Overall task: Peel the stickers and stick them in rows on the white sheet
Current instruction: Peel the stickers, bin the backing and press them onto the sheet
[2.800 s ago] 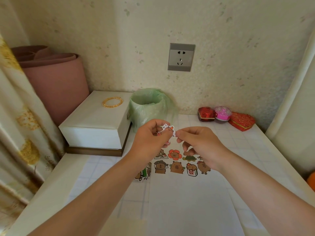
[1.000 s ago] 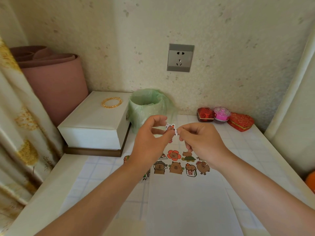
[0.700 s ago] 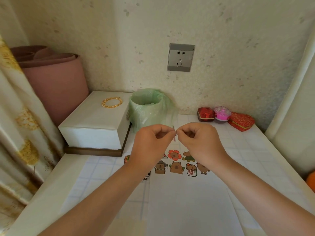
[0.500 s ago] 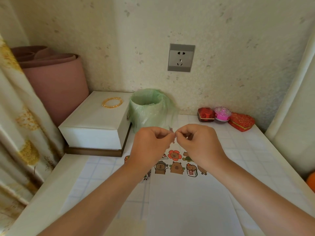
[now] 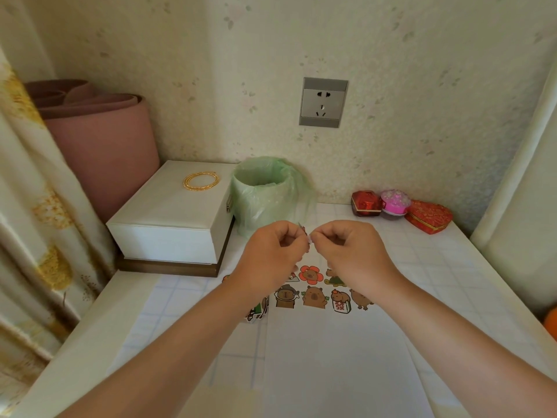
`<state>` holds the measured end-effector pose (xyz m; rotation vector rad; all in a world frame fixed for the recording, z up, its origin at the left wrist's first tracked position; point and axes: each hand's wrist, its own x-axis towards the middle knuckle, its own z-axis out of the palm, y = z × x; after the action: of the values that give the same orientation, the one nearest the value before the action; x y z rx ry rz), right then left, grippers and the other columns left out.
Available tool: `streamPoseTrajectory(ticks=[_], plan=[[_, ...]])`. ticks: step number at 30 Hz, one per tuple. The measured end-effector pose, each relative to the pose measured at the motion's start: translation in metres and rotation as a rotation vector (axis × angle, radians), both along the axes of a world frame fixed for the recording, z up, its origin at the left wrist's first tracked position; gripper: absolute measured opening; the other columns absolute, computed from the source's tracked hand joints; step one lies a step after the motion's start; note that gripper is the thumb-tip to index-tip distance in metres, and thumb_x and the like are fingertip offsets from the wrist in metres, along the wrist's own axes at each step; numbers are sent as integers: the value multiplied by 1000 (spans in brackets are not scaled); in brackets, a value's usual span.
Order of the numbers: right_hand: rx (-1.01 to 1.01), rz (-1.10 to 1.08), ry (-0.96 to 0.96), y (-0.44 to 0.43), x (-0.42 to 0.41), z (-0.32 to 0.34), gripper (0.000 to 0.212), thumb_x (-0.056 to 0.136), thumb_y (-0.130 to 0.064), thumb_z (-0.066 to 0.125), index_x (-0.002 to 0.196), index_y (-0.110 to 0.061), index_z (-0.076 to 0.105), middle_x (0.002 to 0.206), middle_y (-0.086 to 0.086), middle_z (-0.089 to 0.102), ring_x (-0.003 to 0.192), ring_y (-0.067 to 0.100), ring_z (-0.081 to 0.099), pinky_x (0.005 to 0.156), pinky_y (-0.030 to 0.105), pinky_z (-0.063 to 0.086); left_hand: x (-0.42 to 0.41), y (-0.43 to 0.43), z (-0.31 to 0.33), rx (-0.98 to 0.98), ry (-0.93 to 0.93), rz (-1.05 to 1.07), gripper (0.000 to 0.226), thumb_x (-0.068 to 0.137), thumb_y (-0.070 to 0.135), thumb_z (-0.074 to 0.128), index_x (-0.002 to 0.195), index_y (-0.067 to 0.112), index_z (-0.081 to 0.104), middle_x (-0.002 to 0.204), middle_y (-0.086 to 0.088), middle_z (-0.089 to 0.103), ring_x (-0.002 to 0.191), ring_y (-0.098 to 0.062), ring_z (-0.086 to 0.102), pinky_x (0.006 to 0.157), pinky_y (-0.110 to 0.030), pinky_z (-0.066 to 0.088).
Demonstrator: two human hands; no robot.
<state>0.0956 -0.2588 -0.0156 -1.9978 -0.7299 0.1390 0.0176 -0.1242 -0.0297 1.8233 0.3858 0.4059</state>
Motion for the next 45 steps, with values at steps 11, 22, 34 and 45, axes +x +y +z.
streamPoseTrajectory(ticks=[11, 22, 34, 45], plan=[[79, 31, 245, 8, -7, 3, 15, 91, -22, 64, 81, -16, 74, 83, 23, 69, 55, 24, 60, 59, 41, 58, -7, 8, 1, -63, -1, -28, 19, 94, 15, 57, 77, 19, 66, 83, 0, 71, 72, -6, 60, 62, -19, 54], [99, 36, 240, 31, -20, 5, 13, 94, -26, 67, 84, -22, 75, 76, 19, 71, 52, 27, 58, 56, 46, 54, -29, 38, 10, 17, 39, -3, 15, 94, 20, 57, 81, 20, 65, 88, 1, 72, 78, -10, 64, 71, -26, 58], [134, -87, 22, 94, 1, 29, 14, 95, -18, 64, 84, -16, 72, 82, 7, 71, 49, 12, 56, 56, 32, 52, -57, 97, 26, 281, 137, 188, 21, 88, 27, 49, 79, 10, 57, 80, -11, 68, 62, -20, 52, 65, -45, 54], [-255, -125, -333, 156, 63, 46, 10, 89, -29, 69, 81, -33, 72, 81, -14, 68, 87, 12, 67, 69, 26, 48, -67, 110, 32, 83, 159, 198, 19, 80, 28, 53, 74, 16, 66, 74, 4, 72, 64, -17, 60, 78, -44, 60]])
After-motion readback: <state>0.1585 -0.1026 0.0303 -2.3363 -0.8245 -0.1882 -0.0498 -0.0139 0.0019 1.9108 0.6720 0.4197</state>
